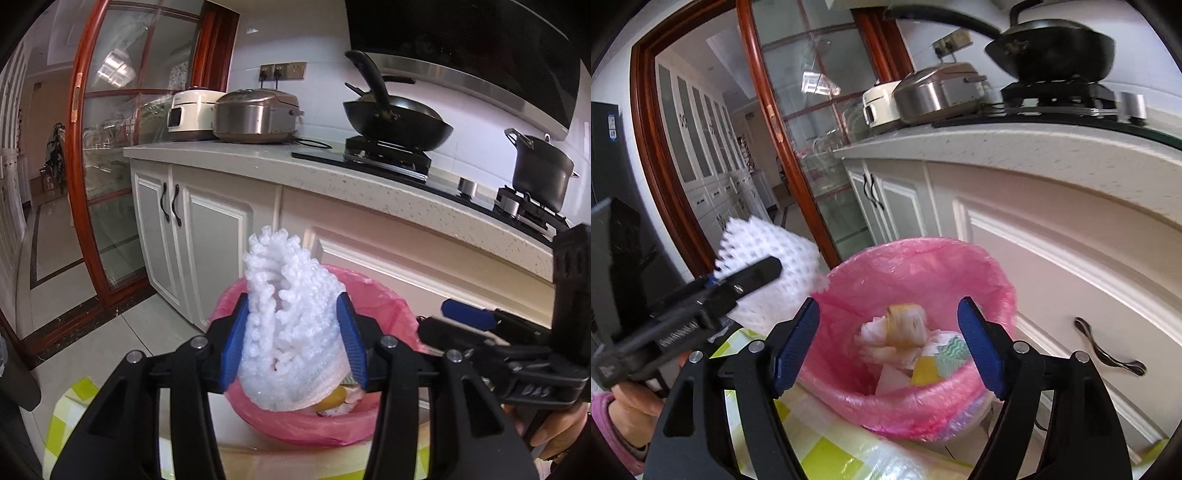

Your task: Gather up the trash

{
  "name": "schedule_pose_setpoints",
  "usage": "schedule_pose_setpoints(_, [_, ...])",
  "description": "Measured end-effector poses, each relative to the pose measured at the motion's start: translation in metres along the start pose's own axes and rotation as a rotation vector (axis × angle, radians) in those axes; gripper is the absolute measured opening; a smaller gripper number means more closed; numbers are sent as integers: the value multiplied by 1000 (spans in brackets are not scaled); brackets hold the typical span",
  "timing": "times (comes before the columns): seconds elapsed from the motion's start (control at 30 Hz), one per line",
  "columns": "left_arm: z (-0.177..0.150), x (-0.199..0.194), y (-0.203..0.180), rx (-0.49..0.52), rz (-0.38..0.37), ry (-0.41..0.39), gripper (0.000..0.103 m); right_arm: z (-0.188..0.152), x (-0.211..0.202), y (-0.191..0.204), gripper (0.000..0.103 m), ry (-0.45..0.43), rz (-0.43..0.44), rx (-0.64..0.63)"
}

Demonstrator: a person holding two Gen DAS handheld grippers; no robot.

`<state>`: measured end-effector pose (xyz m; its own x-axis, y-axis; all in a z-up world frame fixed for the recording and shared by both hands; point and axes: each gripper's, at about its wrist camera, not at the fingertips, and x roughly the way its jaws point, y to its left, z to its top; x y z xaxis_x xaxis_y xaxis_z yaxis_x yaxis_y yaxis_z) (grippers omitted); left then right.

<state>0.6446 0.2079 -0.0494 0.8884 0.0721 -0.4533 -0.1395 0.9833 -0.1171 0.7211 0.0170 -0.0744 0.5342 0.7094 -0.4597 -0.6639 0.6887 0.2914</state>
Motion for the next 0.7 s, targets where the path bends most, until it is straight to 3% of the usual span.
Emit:
schedule_pose_setpoints(0.17, [-9, -3, -14, -11, -3, -4, 74, -4, -19, -13, 74, -5, -34, 12])
schedule_pose_setpoints(0.7, [-1, -44, -28, 5, 4, -35, 76, -1, -61, 2, 74, -29, -35, 5])
